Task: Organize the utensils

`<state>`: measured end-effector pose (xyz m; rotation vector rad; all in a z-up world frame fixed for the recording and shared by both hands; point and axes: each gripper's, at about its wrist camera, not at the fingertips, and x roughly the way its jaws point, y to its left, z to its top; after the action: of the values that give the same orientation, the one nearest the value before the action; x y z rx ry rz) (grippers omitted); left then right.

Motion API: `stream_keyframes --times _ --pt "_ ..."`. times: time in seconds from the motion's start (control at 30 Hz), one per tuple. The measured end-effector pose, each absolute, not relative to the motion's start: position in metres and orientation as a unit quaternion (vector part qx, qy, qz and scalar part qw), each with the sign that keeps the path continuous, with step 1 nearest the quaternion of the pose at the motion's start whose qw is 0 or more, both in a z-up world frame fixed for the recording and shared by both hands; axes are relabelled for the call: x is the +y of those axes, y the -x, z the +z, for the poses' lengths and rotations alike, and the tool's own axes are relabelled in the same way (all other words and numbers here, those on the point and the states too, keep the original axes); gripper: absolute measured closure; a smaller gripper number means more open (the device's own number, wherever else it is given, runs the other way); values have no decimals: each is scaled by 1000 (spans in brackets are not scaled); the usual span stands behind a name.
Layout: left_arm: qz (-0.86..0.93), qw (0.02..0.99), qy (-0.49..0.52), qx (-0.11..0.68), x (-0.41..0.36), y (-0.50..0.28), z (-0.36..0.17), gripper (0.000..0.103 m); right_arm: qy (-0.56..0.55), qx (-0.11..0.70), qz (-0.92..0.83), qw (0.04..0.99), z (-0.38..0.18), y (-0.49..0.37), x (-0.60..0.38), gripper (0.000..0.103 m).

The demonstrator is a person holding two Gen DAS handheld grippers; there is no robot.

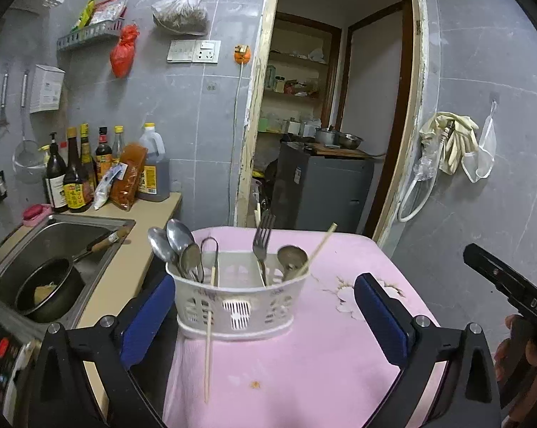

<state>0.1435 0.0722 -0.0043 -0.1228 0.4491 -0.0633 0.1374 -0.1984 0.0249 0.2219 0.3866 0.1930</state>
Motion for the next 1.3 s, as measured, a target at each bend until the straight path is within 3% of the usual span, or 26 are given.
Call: stream_keyframes --times 0.57,1.3 --pt "1 975 44 219 24 -25 -8 0 -77 207 97 970 17 -31 -227 2" --pt "21 975 43 217 16 -12 -12 0 -77 218 107 967 12 -25 -234 2"
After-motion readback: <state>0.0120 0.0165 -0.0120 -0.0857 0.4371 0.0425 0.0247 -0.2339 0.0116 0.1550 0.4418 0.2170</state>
